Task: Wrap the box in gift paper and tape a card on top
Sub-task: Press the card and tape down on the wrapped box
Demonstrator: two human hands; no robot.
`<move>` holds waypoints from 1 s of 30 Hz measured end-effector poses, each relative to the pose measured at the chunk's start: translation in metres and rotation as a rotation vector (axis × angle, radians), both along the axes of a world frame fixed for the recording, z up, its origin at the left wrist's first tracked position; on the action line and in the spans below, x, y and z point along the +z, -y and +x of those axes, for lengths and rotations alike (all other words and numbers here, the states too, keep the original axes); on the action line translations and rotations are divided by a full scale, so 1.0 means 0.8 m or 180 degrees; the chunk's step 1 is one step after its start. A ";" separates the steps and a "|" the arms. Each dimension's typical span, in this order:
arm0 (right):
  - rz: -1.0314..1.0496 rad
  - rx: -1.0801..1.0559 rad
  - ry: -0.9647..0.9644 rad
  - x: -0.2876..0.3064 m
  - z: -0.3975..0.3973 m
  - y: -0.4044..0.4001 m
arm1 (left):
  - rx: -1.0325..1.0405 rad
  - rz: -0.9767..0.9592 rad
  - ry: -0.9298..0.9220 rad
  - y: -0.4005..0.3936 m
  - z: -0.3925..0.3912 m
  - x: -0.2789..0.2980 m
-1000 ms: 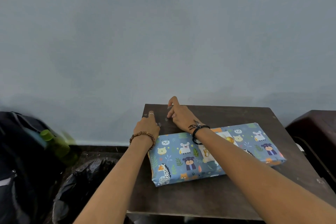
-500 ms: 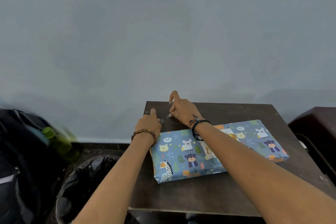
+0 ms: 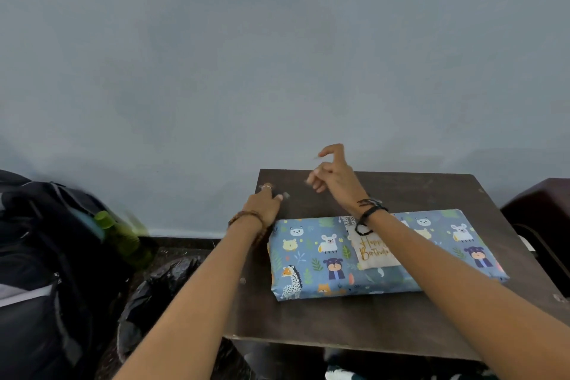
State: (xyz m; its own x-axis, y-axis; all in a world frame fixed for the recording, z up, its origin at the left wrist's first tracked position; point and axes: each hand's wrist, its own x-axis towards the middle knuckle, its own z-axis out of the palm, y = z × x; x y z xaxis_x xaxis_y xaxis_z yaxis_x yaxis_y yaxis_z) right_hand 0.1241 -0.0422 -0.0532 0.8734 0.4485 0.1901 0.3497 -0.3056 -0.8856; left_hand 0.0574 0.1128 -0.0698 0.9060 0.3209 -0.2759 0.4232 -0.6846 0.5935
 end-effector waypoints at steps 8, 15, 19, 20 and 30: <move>0.0153 -0.1105 0.0686 0.018 -0.068 0.147 | 0.1409 -0.2714 0.1218 0.008 -0.083 0.014; 0.0917 -0.2697 -0.0010 -0.027 -0.127 0.241 | 0.1595 -0.3215 0.1402 0.081 -0.143 0.019; 0.0934 -0.2612 -0.0412 -0.038 -0.134 0.234 | 0.1739 -0.3210 0.1173 0.114 -0.146 0.018; 0.0938 -0.2619 -0.0467 -0.039 -0.133 0.231 | 0.1818 -0.3216 0.1106 0.118 -0.144 0.020; 0.1664 -0.2584 0.0311 0.142 -0.067 0.240 | 0.0798 -0.2872 0.1798 0.100 -0.066 0.179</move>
State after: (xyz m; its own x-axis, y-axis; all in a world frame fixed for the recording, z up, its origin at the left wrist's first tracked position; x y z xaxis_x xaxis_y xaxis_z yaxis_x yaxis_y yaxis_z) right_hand 0.0707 -0.2339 0.0603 0.8495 -0.4457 0.2824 0.2852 -0.0623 -0.9564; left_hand 0.0048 0.0326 0.0736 0.9131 0.4023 -0.0672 -0.0012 0.1675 0.9859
